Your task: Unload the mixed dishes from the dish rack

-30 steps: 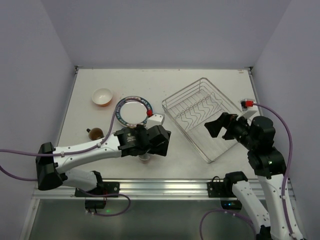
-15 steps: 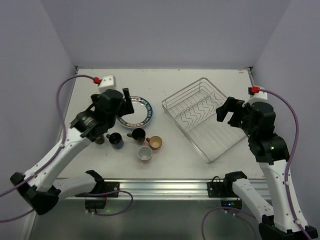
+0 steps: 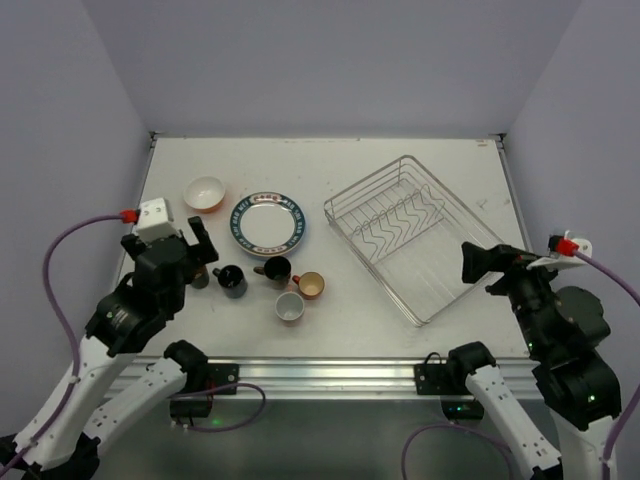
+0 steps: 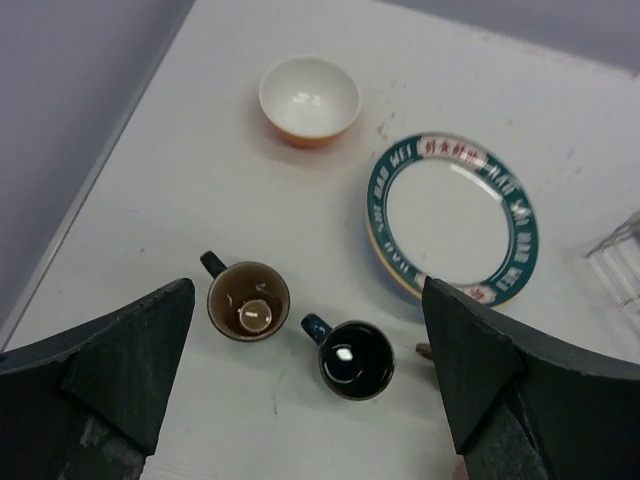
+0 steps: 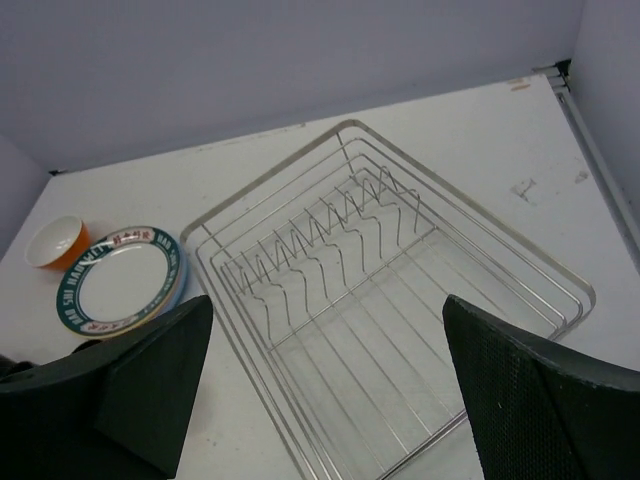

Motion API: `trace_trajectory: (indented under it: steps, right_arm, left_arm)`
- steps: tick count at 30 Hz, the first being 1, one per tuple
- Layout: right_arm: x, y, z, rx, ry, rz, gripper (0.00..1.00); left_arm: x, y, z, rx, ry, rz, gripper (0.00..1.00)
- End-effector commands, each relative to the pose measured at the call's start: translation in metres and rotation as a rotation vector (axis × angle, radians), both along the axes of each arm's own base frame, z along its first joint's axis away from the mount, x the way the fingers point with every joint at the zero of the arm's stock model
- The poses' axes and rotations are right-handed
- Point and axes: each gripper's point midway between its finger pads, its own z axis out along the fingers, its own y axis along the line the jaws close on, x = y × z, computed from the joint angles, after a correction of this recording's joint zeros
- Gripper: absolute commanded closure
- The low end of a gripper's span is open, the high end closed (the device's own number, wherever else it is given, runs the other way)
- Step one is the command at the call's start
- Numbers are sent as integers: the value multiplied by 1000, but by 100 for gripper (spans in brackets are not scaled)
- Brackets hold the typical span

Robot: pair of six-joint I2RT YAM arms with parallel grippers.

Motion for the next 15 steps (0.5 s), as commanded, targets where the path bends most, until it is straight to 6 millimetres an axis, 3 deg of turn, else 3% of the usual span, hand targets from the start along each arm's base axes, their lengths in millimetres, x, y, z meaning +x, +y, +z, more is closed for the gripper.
trace_trajectory:
  steps: [1,3,4,5,6,10,15]
  right_arm:
    - [-5,-1,11,-43,-72,25,1]
    - [-7,-13,10,-56,-64,-38,1]
    - [-7,-17,9,-57,-58,-61,1]
    - [-7,-20,7,-56,-52,-80,1]
    - [-8,-23,3,-59,-48,-95,1]
    - [-15,-22,-4,-116,-71,-52,1]
    - [-29,-17,-6,-139,-83,7,1]
  left_arm:
    - [22,-10,-14,34,6,-25,0]
    - [25,0,-3,15,-18,2,0]
    - [26,20,-3,18,-30,72,0]
    - [26,22,-10,11,-27,56,0]
    - [23,39,-4,-7,-62,110,0]
    - [9,44,-7,1,-58,101,0]
    - [-16,25,36,7,-169,-62,0]
